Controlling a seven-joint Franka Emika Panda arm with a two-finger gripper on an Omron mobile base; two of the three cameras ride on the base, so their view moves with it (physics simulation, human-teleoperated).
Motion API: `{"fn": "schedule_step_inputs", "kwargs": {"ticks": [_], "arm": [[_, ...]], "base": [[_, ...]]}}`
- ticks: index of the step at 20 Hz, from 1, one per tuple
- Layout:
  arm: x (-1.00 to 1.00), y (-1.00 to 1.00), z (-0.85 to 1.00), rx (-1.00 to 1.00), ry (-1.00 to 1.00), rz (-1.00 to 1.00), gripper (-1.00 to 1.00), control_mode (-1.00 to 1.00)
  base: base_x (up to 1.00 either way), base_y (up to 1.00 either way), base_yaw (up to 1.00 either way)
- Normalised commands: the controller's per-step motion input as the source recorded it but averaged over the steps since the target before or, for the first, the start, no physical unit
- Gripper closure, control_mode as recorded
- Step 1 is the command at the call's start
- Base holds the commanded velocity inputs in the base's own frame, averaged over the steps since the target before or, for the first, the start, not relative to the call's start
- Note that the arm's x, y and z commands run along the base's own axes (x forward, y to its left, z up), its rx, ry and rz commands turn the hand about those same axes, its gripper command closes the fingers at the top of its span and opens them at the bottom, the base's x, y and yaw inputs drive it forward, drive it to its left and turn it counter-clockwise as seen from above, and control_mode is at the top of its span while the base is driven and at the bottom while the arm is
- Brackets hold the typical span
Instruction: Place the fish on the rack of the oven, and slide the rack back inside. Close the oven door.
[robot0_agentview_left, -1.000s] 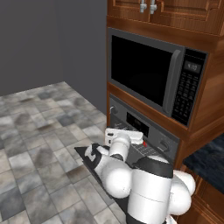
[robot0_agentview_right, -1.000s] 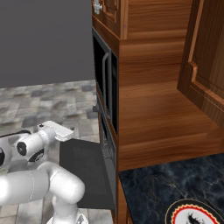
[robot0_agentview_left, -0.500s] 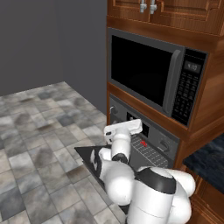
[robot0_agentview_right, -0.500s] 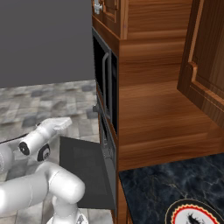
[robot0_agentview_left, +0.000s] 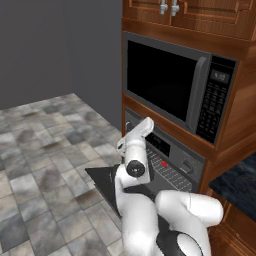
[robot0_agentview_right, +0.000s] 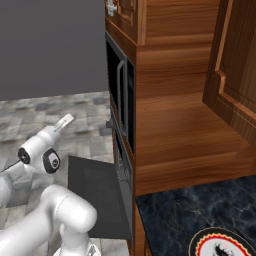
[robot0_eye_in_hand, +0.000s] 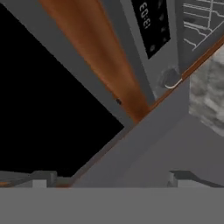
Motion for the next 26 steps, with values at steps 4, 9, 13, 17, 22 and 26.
{"fn": "schedule_step_inputs", "kwargs": {"ticks": [4, 9, 13, 17, 22, 26], "arm": [[-0.02, 0.81, 1.00, -0.41, 0.54, -0.05, -1.00, -1.00], [0.00, 0.97, 0.60, -0.48, 0.58, -0.04, -1.00, -1.00], [0.00, 1.00, -0.47, -0.54, 0.43, -0.05, -1.00, -1.00], [0.00, 1.00, -0.99, -0.53, 0.57, -0.09, -1.00, -1.00], [-0.13, 1.00, -1.00, -0.52, 0.36, -0.07, -1.00, -1.00], [-0.25, 0.76, -0.98, -0.41, 0.25, -0.04, -1.00, -1.00]], "base": [[0.00, 0.00, 0.00], [0.00, 0.00, 0.00], [0.00, 0.00, 0.00], [0.00, 0.00, 0.00], [0.00, 0.00, 0.00], [0.00, 0.00, 0.00]]}}
